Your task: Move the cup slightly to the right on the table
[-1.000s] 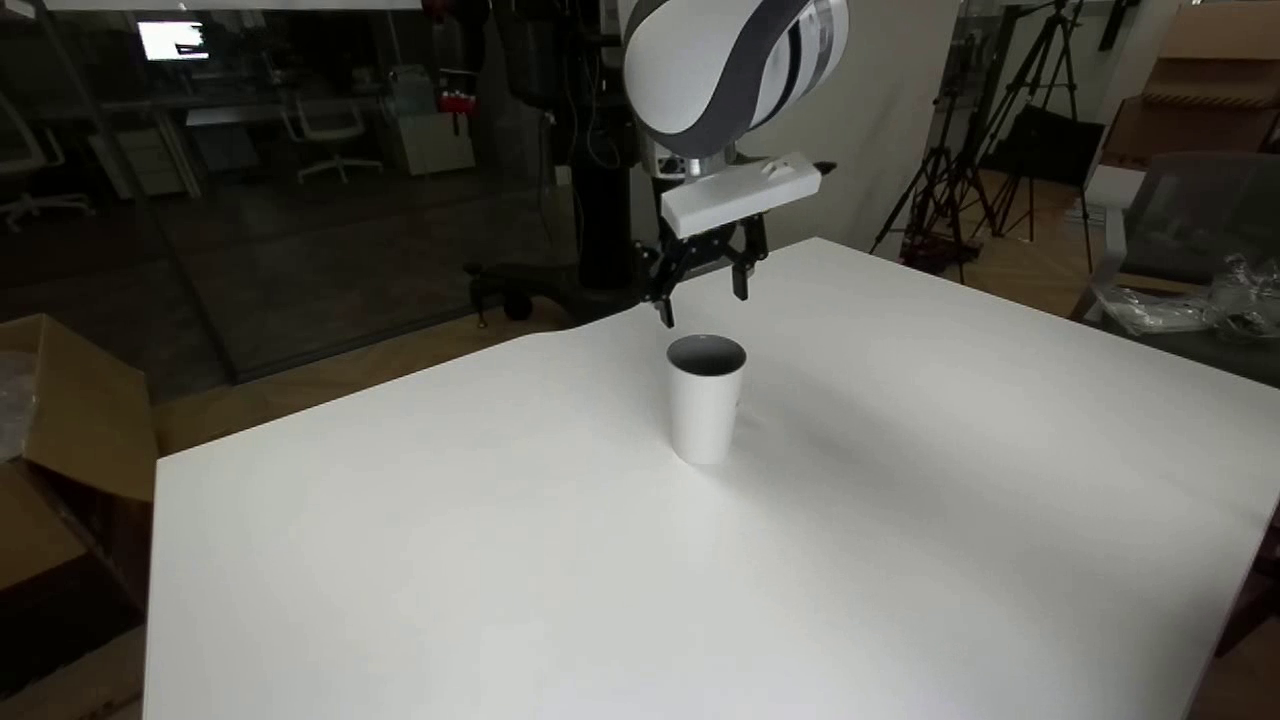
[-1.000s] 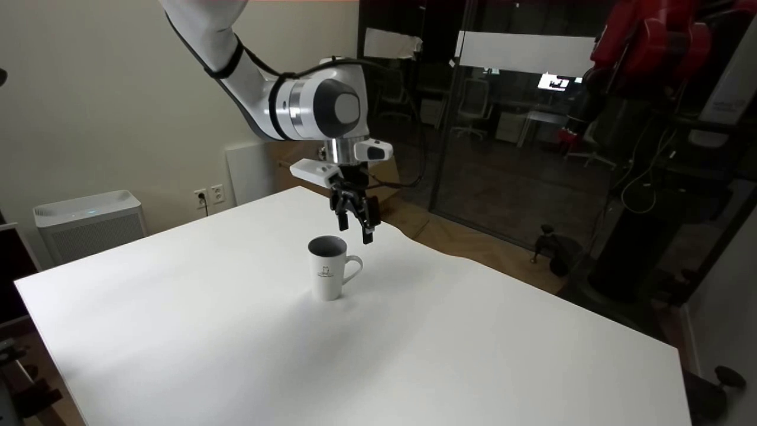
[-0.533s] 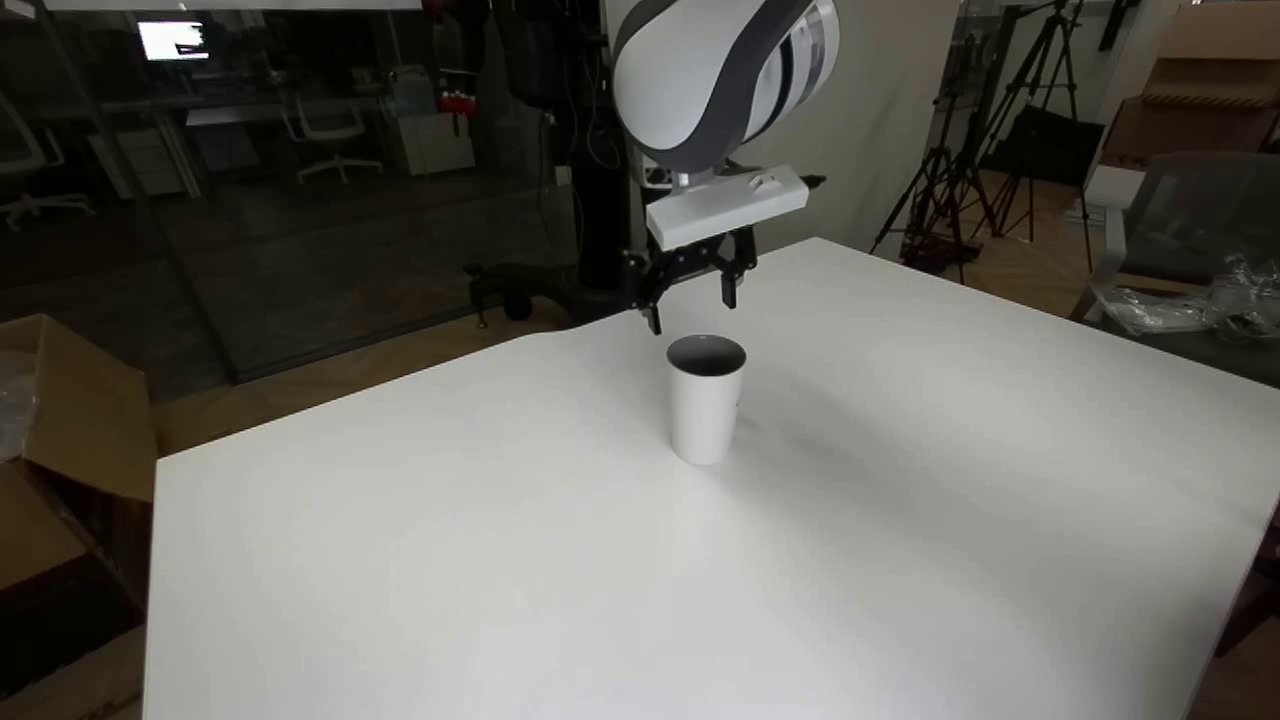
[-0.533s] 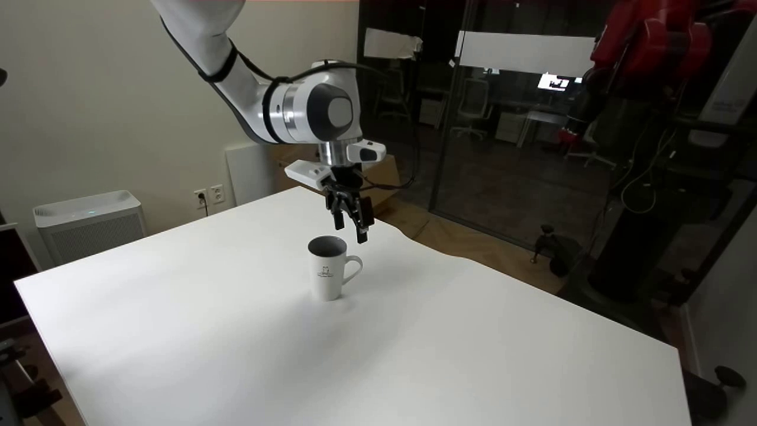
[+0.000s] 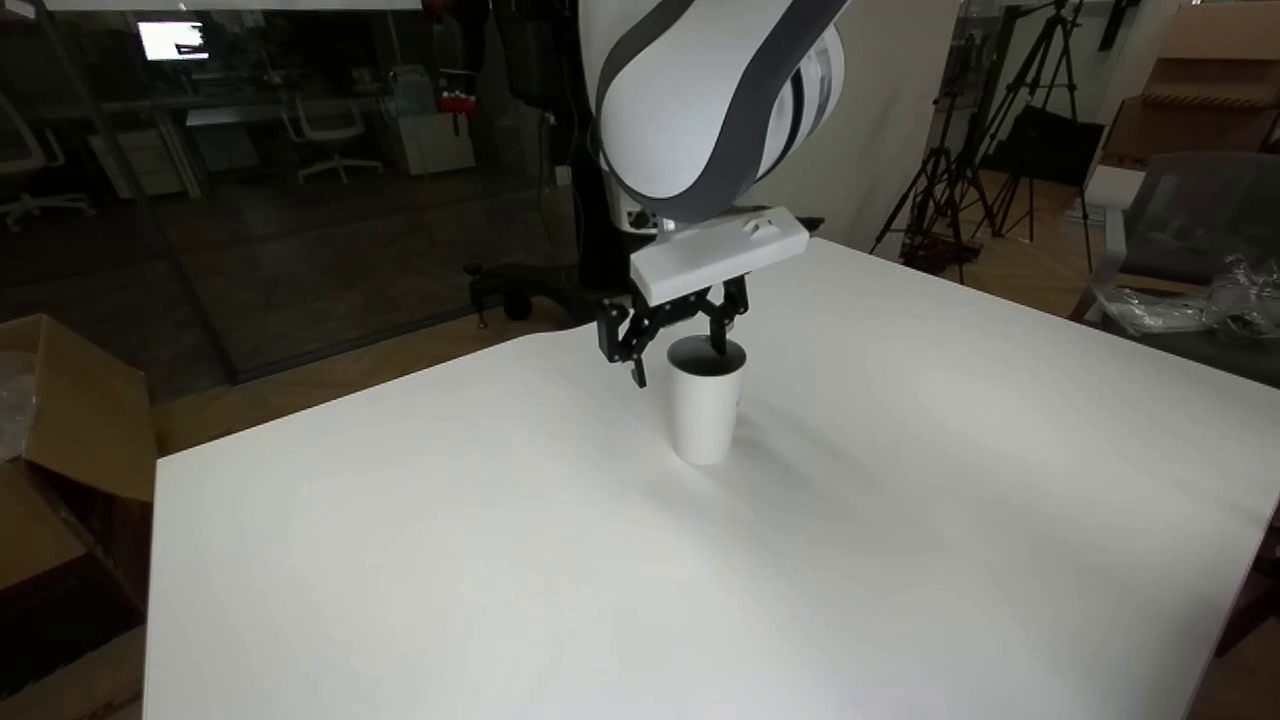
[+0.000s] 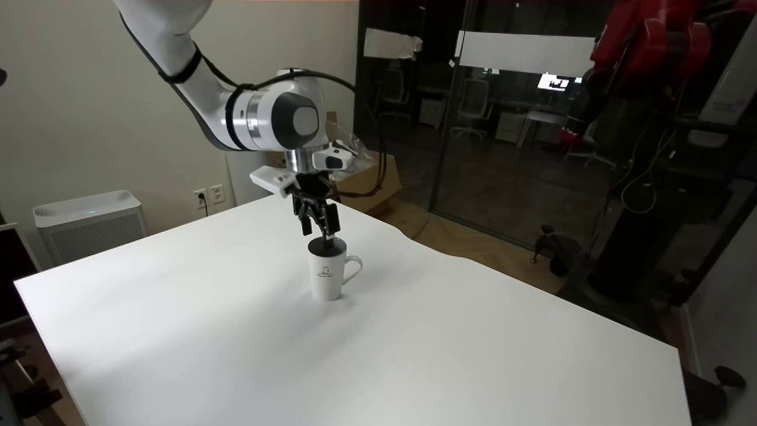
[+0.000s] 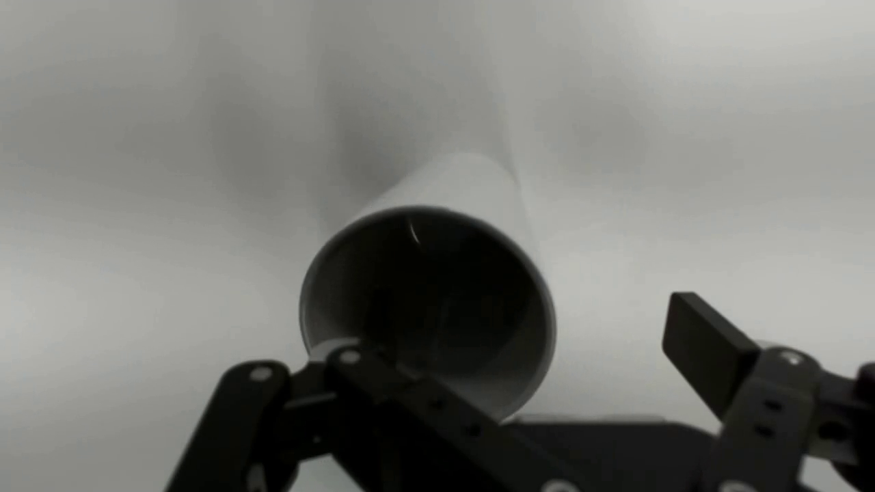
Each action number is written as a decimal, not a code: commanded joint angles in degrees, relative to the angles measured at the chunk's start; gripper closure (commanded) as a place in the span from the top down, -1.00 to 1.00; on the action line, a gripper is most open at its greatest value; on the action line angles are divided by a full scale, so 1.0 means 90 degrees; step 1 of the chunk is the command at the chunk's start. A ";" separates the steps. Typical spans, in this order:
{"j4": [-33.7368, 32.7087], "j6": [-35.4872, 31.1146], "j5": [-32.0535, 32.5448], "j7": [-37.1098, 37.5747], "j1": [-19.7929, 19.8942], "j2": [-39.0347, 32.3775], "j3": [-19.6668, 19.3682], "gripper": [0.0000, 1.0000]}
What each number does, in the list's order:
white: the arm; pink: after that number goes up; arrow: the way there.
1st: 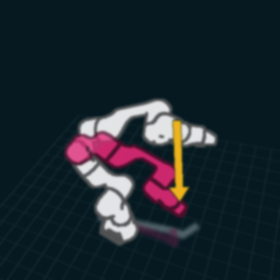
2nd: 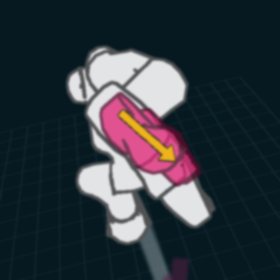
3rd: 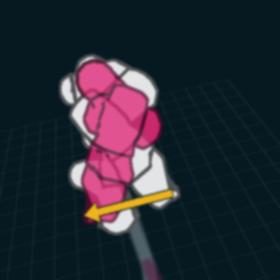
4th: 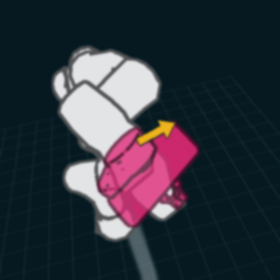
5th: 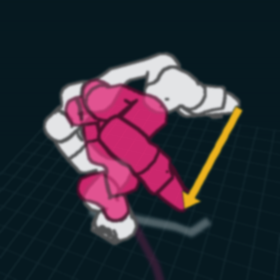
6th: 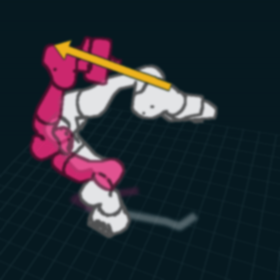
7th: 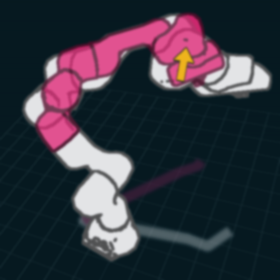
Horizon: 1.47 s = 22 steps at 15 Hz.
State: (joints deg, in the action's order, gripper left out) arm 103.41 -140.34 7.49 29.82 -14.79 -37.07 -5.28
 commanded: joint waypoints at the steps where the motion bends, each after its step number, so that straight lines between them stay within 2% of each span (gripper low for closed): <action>1: 0.0543 -0.0453 0.0216 0.0134 -0.0236 0.0332 -0.0128 1.00; 4: 0.0514 -0.0530 0.0653 -0.0224 -0.0317 0.0284 -0.0283 1.00; 7: 0.0520 -0.0713 0.0949 -0.0864 -0.0124 0.0259 -0.0214 1.00; 14: 0.0426 -0.1454 0.0635 -0.2519 0.0535 0.0046 0.0301 1.00; 16: 0.0426 -0.1511 0.0416 -0.2533 0.0631 0.0037 0.0418 1.00; 19: 0.0415 -0.1374 -0.0285 -0.2272 0.0769 0.0084 0.0642 1.00; 22: 0.0479 -0.1407 -0.0825 -0.2003 0.0708 0.0182 0.0694 1.00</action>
State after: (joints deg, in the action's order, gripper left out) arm 107.05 -153.42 3.68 8.55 -8.57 -36.36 -0.38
